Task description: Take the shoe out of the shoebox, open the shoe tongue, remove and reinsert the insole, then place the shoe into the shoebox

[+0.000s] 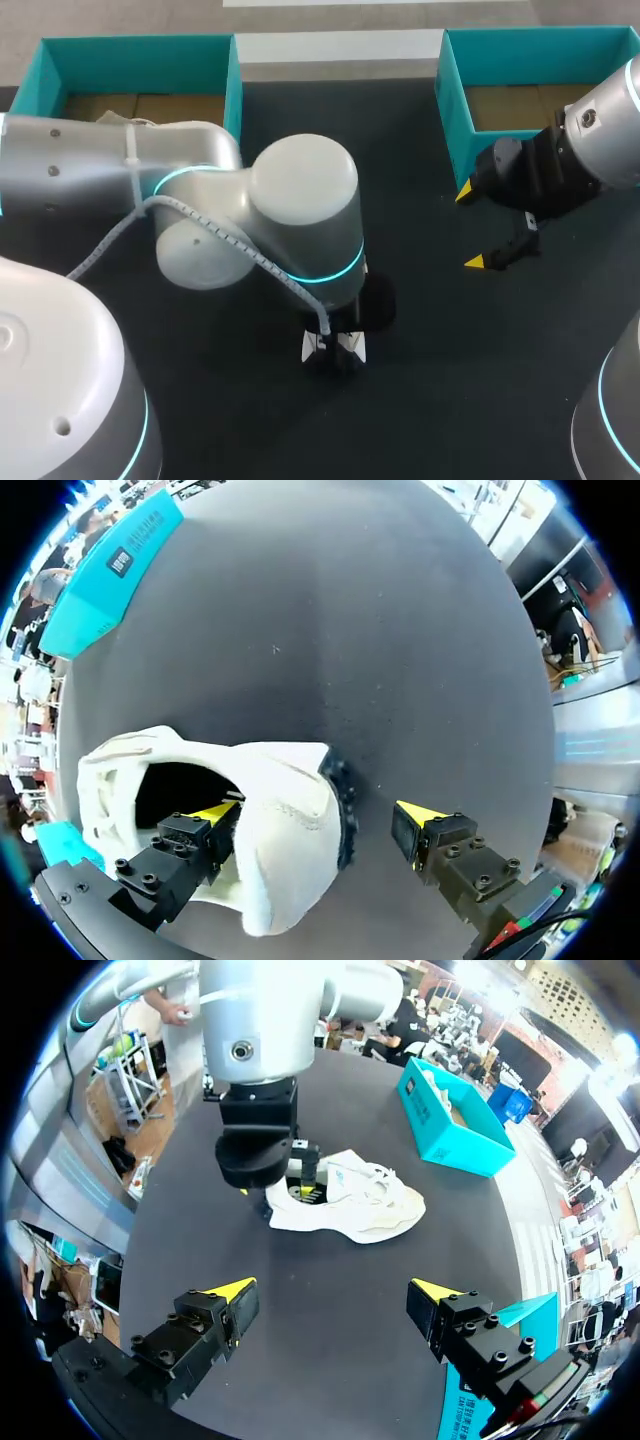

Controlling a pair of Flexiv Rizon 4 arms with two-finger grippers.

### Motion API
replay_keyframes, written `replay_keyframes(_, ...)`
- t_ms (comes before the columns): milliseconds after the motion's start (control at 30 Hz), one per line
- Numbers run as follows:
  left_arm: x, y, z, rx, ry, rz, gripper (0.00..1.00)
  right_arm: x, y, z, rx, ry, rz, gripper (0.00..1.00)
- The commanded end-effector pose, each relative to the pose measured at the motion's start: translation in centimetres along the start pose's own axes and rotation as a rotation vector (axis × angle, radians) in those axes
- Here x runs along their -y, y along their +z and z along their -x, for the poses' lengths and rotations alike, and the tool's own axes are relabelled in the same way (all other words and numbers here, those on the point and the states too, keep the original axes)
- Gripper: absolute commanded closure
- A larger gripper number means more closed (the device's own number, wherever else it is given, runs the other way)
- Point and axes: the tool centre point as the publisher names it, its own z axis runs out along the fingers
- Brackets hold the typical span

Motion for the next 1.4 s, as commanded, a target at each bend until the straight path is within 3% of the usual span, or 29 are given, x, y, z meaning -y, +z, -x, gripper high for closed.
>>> replay_keyframes(33, 0.1, 1.1, -0.1, -0.007, 0.000, 0.009, 0.00, -0.1, 0.2, 0.0, 0.002, 0.001, -0.004, 0.00)
replay_keyframes(133, 0.1, 1.4, -0.2, -0.014, -0.001, 0.013, 0.02, -0.1, 0.2, 0.0, 0.002, 0.001, -0.004, 0.00)
replay_keyframes(267, 0.2, 1.3, -0.3, -0.022, -0.002, 0.009, 0.14, -0.1, 0.2, 0.0, 0.002, 0.001, -0.004, 0.00)
replay_keyframes(333, 0.2, 1.2, -0.4, -0.020, 0.000, 0.006, 0.31, -0.1, 0.2, 0.0, 0.002, 0.001, -0.004, 0.00)
replay_keyframes(800, -0.3, 0.6, -0.4, -0.131, -0.005, -0.017, 0.78, -0.1, 0.2, 0.0, 0.002, 0.001, -0.004, 0.00)
replay_keyframes(900, -0.6, -0.1, -0.5, -0.175, 0.004, -0.019, 1.00, -0.1, 0.2, 0.0, 0.002, 0.001, -0.004, 0.00)
replay_keyframes(1100, -1.1, -3.0, 0.1, -0.274, -0.006, -0.025, 1.00, -0.1, 0.2, 0.0, 0.002, 0.001, -0.004, 0.00)
replay_keyframes(1400, -3.3, -10.7, 1.9, -0.304, 0.008, 0.004, 1.00, -0.1, 0.2, 0.0, 0.002, 0.001, -0.004, 0.00)
